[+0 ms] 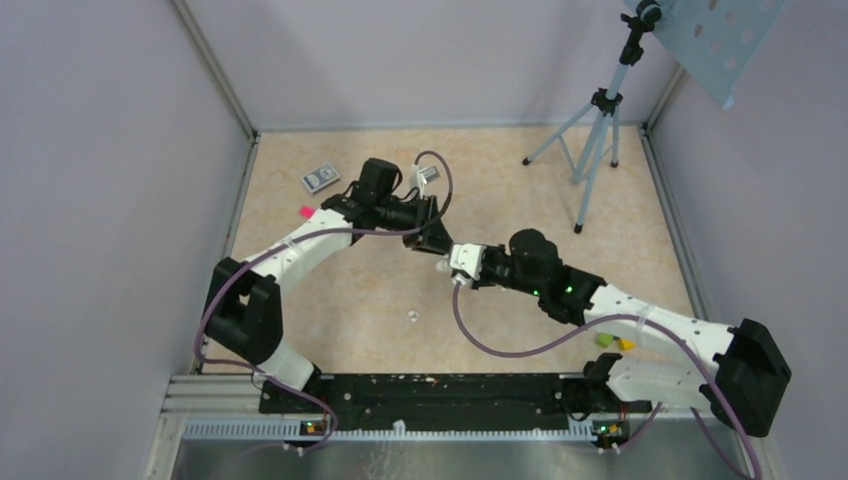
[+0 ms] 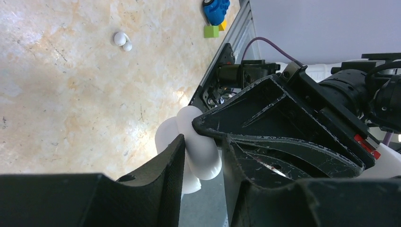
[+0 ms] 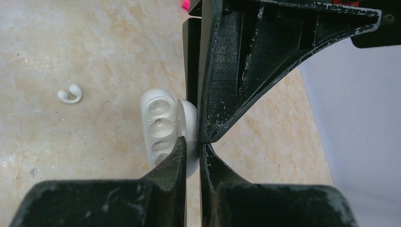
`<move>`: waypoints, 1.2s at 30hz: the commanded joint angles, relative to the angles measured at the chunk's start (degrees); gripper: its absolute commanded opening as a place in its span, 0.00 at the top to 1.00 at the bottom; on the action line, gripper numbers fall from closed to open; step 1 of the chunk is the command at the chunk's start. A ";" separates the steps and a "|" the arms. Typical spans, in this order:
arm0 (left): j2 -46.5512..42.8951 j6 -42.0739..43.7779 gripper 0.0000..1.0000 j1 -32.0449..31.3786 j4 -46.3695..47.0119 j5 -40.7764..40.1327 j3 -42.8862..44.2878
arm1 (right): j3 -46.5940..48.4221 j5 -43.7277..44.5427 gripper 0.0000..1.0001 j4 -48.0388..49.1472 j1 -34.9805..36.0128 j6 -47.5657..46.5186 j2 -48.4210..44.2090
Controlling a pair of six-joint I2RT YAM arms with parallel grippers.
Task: Insert the wireless bluetooth earbuds into the charging case
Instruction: Pass from the right arm to the left
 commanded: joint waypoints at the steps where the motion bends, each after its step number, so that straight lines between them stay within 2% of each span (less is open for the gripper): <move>1: 0.69 3.41 0.61 -0.58 -3.21 2.31 3.67 | 2.75 0.31 1.00 1.12 0.88 -1.13 0.10; 6: 1.34 7.71 0.62 -0.71 -9.21 1.31 6.35 | 3.47 1.05 1.00 -1.48 0.98 -3.08 0.06; 11: 2.01 10.19 0.49 -0.64 -11.88 2.92 8.16 | 3.64 1.18 1.00 -2.25 1.11 -3.60 0.25; 20: 3.38 13.13 0.50 -1.64 -15.37 2.77 9.02 | 3.10 2.54 1.00 -0.63 1.79 -3.36 -0.12; 32: 3.89 14.80 0.61 -1.76 -17.66 1.36 10.01 | 3.36 2.73 1.00 -0.44 1.95 -3.36 0.39; 36: 3.63 14.34 0.71 -1.85 -17.21 1.25 9.70 | 3.30 2.81 1.00 -0.51 2.17 -3.36 0.32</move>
